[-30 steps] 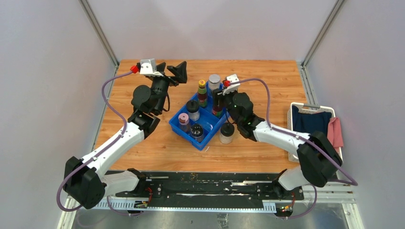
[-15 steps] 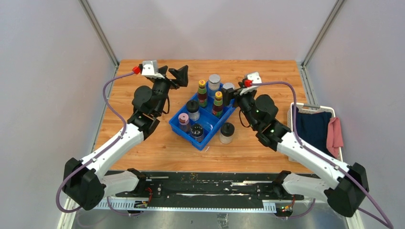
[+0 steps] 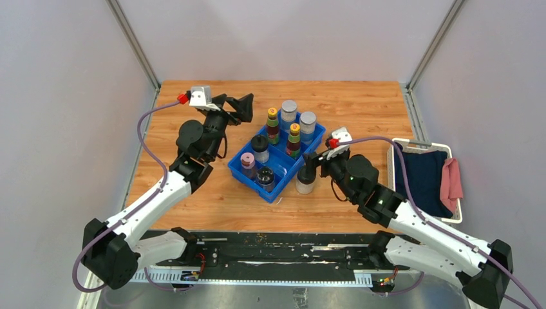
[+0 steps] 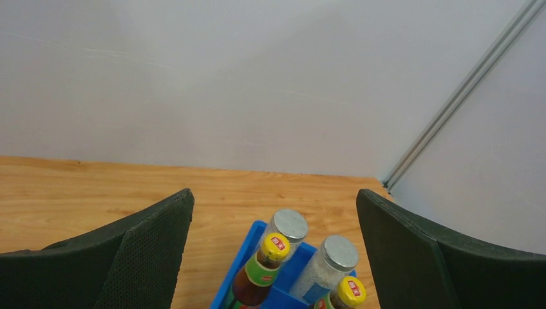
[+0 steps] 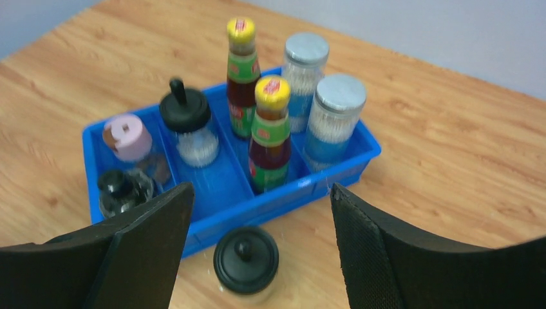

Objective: Organize the condiment bottles
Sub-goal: Pick up the bottle from the center of the board.

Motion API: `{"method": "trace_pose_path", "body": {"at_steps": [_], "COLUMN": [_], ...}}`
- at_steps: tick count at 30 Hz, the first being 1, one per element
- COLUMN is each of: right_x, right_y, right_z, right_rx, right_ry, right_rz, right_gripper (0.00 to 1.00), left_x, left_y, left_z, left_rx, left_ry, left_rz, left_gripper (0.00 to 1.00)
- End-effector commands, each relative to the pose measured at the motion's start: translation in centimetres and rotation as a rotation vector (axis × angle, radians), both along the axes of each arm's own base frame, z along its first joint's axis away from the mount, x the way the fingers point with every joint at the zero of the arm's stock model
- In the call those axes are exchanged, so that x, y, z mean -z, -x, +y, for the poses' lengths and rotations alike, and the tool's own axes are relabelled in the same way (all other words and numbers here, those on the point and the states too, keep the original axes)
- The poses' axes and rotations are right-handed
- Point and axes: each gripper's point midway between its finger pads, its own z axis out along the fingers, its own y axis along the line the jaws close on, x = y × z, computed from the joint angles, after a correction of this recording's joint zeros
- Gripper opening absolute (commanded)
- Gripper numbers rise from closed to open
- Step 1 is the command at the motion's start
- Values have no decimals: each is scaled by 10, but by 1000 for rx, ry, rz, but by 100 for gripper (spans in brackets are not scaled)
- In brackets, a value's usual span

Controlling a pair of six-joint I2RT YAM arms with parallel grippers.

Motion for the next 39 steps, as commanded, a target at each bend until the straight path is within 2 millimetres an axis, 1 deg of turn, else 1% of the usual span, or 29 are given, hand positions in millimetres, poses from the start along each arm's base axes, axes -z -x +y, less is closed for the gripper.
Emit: {"method": "trace_pose_path", "body": {"at_steps": [1, 9, 14, 18, 23, 28, 32, 35, 39], "right_x": [40, 78, 93, 101, 102, 90, 88, 85, 88], "right_y": [11, 18, 22, 24, 26, 23, 20, 18, 15], "right_z": [-4, -5, 1, 6, 8, 12, 11, 12, 12], "right_rx": [9, 18, 3, -5, 15, 41, 85, 107, 147], "right_ry": [85, 125, 142, 158, 179, 189, 207, 202, 216], "right_rz": [62, 135, 183, 219, 299, 355, 391, 412, 449], "right_gripper": [81, 81, 81, 82, 86, 90, 97, 98, 99], "left_x": [1, 6, 12, 13, 14, 14, 15, 16, 16], "left_y": [6, 8, 6, 5, 5, 4, 3, 3, 3], "left_z": [3, 3, 0, -1, 0, -1, -2, -2, -2], "left_rx": [8, 13, 24, 24, 20, 23, 25, 24, 25], "left_ry": [11, 9, 10, 9, 4, 4, 3, 0, 1], "left_rz": [-1, 6, 21, 24, 23, 25, 27, 30, 31], "left_gripper": [100, 100, 100, 100, 100, 100, 100, 100, 100]}}
